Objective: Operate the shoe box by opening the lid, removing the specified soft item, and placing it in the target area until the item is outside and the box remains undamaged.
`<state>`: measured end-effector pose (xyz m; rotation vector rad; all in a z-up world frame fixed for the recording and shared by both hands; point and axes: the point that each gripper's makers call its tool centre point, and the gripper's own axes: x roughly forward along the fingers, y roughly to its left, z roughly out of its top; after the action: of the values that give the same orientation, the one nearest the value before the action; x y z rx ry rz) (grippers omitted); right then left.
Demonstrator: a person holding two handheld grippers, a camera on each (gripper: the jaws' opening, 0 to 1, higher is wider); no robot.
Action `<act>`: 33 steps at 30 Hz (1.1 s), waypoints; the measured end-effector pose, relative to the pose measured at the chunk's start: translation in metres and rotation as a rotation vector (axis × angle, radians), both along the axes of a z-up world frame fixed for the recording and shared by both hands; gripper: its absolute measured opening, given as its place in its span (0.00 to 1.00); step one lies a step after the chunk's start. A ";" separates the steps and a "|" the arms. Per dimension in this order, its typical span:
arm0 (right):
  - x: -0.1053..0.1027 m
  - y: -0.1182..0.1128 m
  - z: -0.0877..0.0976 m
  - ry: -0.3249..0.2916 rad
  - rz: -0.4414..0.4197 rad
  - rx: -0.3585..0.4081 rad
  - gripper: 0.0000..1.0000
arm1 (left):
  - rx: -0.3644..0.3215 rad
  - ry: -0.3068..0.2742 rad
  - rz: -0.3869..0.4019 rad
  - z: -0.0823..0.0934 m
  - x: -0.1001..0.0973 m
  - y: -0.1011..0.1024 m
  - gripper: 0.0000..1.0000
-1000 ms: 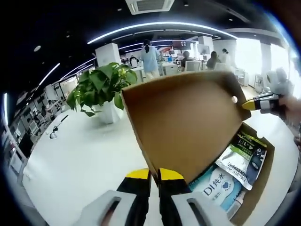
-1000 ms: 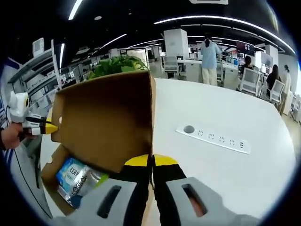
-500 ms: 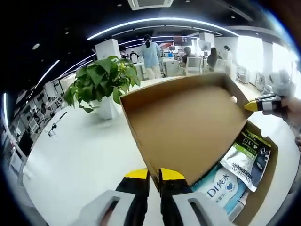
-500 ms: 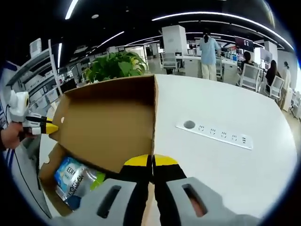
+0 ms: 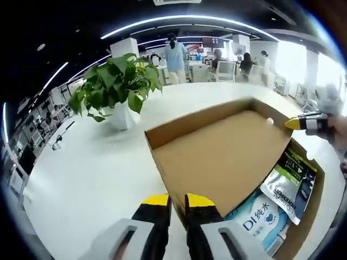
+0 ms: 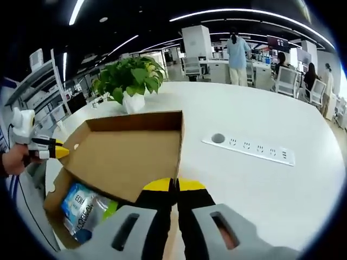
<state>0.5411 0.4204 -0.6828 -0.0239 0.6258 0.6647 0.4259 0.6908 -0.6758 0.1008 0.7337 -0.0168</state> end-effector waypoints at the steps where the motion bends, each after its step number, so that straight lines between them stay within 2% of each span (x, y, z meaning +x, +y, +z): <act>1: 0.000 0.000 -0.001 0.002 -0.001 0.000 0.01 | -0.004 0.002 0.002 -0.001 0.000 0.000 0.09; 15: 0.003 0.000 -0.008 0.030 -0.006 0.010 0.02 | -0.025 0.050 0.021 -0.014 0.002 0.000 0.11; 28: -0.004 -0.004 -0.009 0.052 0.010 -0.009 0.04 | -0.035 0.046 0.010 -0.012 -0.002 -0.002 0.12; 33: -0.009 -0.009 -0.007 0.070 0.009 0.003 0.05 | -0.061 0.016 0.013 -0.004 -0.009 -0.002 0.11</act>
<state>0.5316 0.4110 -0.6899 -0.0006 0.6927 0.6777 0.4165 0.6893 -0.6800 0.0371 0.7491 -0.0274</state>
